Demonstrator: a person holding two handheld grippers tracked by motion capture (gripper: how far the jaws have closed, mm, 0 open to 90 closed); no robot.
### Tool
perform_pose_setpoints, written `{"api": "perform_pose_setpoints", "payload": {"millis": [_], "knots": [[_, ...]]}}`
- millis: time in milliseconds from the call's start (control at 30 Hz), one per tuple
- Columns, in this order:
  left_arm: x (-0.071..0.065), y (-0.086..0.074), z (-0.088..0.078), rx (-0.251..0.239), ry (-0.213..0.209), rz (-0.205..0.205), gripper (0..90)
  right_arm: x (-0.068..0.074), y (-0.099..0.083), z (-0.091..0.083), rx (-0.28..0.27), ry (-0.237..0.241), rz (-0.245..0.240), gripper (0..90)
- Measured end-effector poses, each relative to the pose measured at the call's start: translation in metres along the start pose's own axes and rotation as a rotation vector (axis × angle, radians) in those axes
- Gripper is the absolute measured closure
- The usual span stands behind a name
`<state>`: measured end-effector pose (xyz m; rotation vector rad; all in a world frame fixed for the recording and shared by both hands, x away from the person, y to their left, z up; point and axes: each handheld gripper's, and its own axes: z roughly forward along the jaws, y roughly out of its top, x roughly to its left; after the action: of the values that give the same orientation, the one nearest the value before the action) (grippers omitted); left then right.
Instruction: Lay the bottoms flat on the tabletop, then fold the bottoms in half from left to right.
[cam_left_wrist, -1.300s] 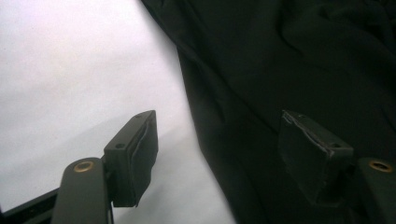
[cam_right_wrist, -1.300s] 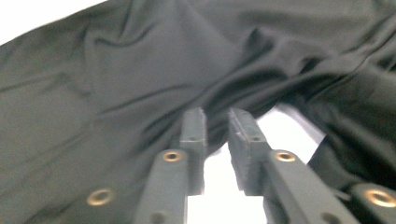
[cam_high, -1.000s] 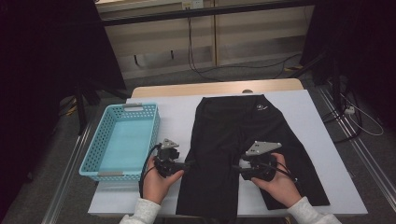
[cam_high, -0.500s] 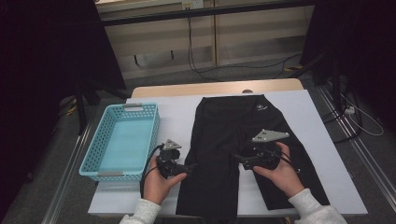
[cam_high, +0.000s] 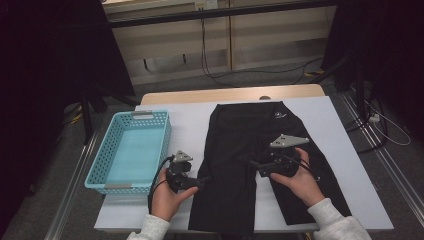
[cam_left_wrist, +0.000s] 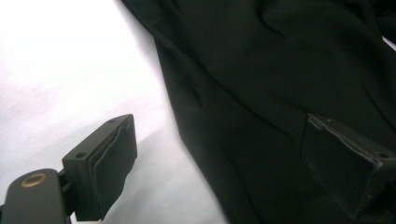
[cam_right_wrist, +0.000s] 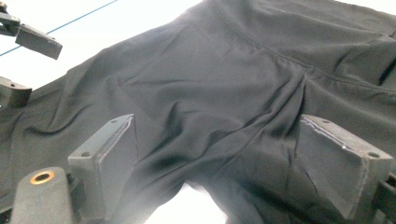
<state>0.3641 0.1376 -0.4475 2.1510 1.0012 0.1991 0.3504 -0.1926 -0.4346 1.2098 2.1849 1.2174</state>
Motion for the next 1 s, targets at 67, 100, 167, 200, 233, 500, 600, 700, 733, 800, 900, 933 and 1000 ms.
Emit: {"api": "perform_pose_setpoints", "payload": {"millis": [67, 100, 167, 200, 233, 500, 600, 700, 733, 800, 900, 933, 1000], "knots": [[-0.0016, -0.0008, -0.0007, -0.012, 0.007, -0.008, 11.2, -0.0003, 0.0001, -0.0014, -0.003, -0.007, 0.004, 13.0], [-0.0019, -0.0007, -0.0015, -0.007, 0.006, -0.007, 11.2, -0.0001, 0.0002, -0.0024, -0.003, -0.005, 0.004, 13.0], [-0.0034, 0.0001, -0.0028, -0.012, 0.010, -0.007, 11.2, 0.0010, 0.0003, -0.0047, -0.009, -0.008, 0.002, 12.9], [-0.0036, 0.0009, -0.0039, -0.007, 0.005, 0.001, 11.2, 0.0019, 0.0003, -0.0053, -0.010, -0.005, -0.001, 12.9], [-0.0047, 0.0011, -0.0034, -0.017, 0.011, -0.002, 11.3, 0.0027, 0.0003, -0.0059, -0.009, -0.003, -0.002, 12.9], [-0.0020, 0.0000, -0.0024, 0.000, 0.009, -0.011, 11.3, 0.0017, 0.0011, -0.0075, -0.014, -0.006, -0.001, 12.9], [-0.0024, -0.0001, -0.0031, -0.006, 0.018, -0.016, 11.3, 0.0021, 0.0007, -0.0066, -0.011, -0.001, -0.010, 12.8], [-0.0035, -0.0007, -0.0030, -0.004, 0.020, -0.014, 11.3, 0.0022, 0.0007, -0.0065, -0.011, -0.003, -0.010, 12.9], [-0.0031, -0.0009, -0.0034, 0.006, 0.022, -0.003, 11.4, 0.0023, 0.0008, -0.0067, -0.012, -0.002, -0.011, 12.8], [-0.0029, -0.0022, -0.0029, 0.012, 0.023, -0.007, 11.5, 0.0026, 0.0015, -0.0072, -0.016, -0.001, -0.009, 12.9], [-0.0019, -0.0042, -0.0023, 0.012, 0.030, -0.029, 11.5, 0.0029, 0.0026, -0.0072, -0.019, -0.003, -0.015, 12.9], [-0.0021, -0.0047, -0.0014, 0.006, 0.041, -0.030, 11.5, 0.0031, 0.0027, -0.0072, -0.020, -0.004, -0.015, 12.9], [-0.0020, -0.0051, -0.0011, 0.017, 0.043, -0.025, 11.7, 0.0033, 0.0030, -0.0072, -0.022, -0.007, -0.018, 12.9]]}}
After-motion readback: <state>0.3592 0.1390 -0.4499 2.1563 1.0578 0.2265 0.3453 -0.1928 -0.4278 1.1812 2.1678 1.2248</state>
